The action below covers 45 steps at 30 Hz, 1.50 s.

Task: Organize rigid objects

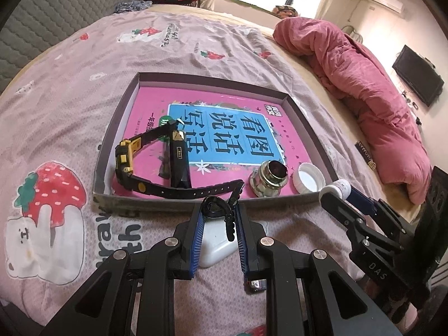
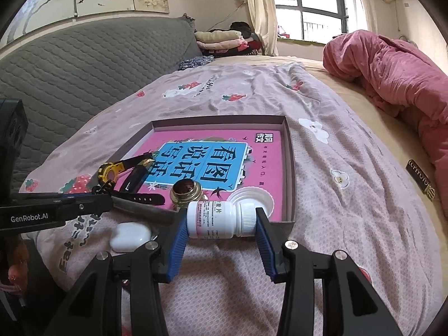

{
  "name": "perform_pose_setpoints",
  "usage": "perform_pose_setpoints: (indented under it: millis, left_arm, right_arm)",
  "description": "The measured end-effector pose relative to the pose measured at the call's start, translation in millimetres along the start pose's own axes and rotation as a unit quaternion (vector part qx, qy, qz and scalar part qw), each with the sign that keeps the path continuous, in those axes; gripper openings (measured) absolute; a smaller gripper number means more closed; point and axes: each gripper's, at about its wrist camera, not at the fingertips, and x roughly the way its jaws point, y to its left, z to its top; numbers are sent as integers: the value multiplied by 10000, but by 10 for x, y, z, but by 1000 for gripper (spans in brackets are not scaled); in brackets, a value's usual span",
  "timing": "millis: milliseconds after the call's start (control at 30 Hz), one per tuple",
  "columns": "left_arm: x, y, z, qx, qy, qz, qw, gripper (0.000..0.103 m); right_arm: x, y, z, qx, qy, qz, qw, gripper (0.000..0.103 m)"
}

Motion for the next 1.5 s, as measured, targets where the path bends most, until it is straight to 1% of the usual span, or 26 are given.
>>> perform_pose_setpoints:
  millis: [200,500,733,967,1500]
  left_arm:
    - [100,-6,90,-28,9,58,10000,22]
    - [274,-84,313,5,-26,137,9999,22]
    - [477,-120,416,6,78,202,9998,22]
    - [621,-168,446,54,207,218,9995,22]
    - [764,-188,449,114,389,264,9988,22]
  right_arm:
    - [35,-3,25,-29,-19,-36,10000,46]
    - [85,-26,57,-57,-34,-106,9999,46]
    - [105,-90,69,17,-53,-174,9998,46]
    - [137,-135,77,60,-54,-208,9998,46]
    - [244,-86,86,-81,25,-196,9998,46]
